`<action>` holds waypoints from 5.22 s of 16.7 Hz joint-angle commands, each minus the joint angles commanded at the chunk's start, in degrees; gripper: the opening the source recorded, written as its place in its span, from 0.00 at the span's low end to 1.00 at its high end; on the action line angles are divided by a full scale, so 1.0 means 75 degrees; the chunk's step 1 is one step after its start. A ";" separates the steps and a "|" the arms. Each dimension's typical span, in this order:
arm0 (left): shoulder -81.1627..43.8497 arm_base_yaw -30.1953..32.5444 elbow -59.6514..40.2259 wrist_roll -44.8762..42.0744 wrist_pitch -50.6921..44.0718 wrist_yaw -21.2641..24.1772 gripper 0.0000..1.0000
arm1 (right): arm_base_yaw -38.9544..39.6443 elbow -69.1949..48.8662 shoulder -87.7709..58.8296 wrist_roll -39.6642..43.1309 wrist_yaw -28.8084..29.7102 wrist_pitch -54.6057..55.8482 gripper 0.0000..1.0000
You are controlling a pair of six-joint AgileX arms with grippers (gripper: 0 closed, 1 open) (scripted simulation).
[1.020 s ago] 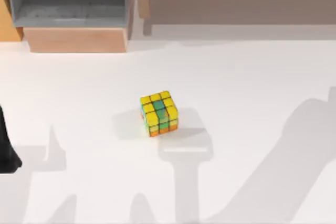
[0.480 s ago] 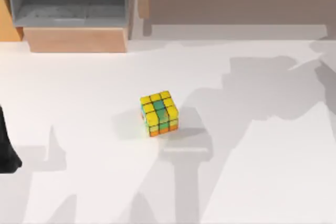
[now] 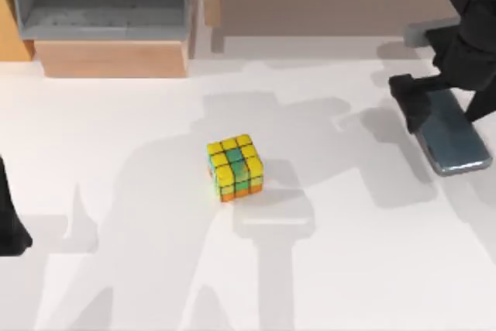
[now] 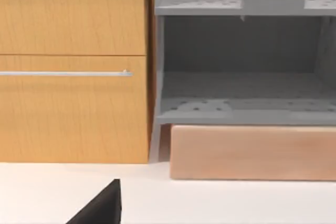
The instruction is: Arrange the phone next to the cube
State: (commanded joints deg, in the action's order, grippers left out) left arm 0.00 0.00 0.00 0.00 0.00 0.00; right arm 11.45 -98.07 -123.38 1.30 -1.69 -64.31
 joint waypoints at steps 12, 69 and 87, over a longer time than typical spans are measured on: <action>0.0000 0.0000 0.0000 0.0000 0.0000 0.0000 1.00 | 0.2270 -0.0431 -0.0144 -0.4099 0.0259 -0.0321 0.00; 0.0000 0.0000 0.0000 0.0000 0.0000 0.0000 1.00 | 0.2324 0.0547 -0.0580 -0.4182 0.0274 0.1120 0.00; 0.0000 0.0000 0.0000 0.0000 0.0000 0.0000 1.00 | 0.2324 0.0547 -0.0580 -0.4182 0.0274 0.1120 1.00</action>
State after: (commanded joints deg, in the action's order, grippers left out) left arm 0.00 0.00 0.00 0.00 0.00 0.00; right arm 28.88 -93.96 -127.73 -30.07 0.36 -55.91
